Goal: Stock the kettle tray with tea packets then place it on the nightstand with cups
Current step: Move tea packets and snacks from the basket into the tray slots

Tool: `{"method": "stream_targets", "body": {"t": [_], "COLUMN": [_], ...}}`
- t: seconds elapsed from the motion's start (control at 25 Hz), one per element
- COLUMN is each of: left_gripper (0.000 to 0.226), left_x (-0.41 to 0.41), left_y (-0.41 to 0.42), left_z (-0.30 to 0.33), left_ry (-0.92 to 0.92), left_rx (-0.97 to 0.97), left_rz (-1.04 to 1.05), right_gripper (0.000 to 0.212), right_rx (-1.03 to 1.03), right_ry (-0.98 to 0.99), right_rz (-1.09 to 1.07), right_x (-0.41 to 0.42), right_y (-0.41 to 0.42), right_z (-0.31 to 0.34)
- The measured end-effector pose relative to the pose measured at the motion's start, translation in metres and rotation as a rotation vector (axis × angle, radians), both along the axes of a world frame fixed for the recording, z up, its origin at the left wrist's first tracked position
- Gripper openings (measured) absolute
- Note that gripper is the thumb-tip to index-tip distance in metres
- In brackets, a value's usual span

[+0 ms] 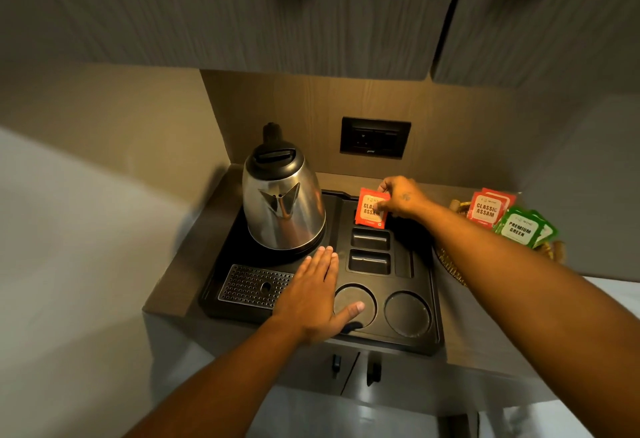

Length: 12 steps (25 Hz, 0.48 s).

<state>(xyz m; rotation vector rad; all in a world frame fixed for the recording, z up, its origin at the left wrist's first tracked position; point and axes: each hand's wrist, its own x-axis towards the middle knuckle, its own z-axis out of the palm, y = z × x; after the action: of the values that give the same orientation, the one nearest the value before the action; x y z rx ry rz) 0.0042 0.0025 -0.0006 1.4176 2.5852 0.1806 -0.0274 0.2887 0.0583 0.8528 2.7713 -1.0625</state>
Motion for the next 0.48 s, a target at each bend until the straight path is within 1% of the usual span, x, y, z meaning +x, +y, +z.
{"method": "stream_targets", "body": {"t": [0.08,0.12,0.16,0.2,0.28,0.36,0.4,0.48], "left_gripper": [0.100,0.101,0.101,0.101,0.101,0.102,0.102,0.102], "left_x": [0.000,-0.002,-0.002,-0.002,-0.003,-0.003,-0.003,-0.003], "left_y": [-0.001,-0.001,-0.001,0.000,0.000,0.000,0.000,0.000], "left_z": [0.000,-0.001,-0.003,-0.005,-0.008,-0.008,-0.008,-0.008], "left_ry": [-0.003,0.000,0.002,0.008,0.019,0.013,0.013,0.018], "left_rx": [0.009,0.012,0.012,0.011,0.023,0.028,0.027,0.021], "left_rz": [0.003,0.004,0.002,0.000,0.010,0.018,0.015,0.010], "right_gripper": [0.054,0.064,0.068,0.066,0.050,0.035,0.036,0.053], "right_rx": [0.061,0.079,0.091,0.119,0.286,0.543,0.618,0.650], "right_ry": [-0.032,-0.007,0.049,0.114,0.181,0.069,-0.022,-0.216], "right_rz": [0.018,0.010,-0.029,-0.099,-0.272,-0.411,-0.444,-0.418], "right_x": [0.004,0.007,0.015,0.027,0.065,0.113,0.135,0.165], "right_y": [-0.003,-0.003,0.004,0.016,0.051,0.094,0.110,0.129], "right_z": [0.000,0.002,0.004,0.008,0.015,0.018,0.018,0.012]}}
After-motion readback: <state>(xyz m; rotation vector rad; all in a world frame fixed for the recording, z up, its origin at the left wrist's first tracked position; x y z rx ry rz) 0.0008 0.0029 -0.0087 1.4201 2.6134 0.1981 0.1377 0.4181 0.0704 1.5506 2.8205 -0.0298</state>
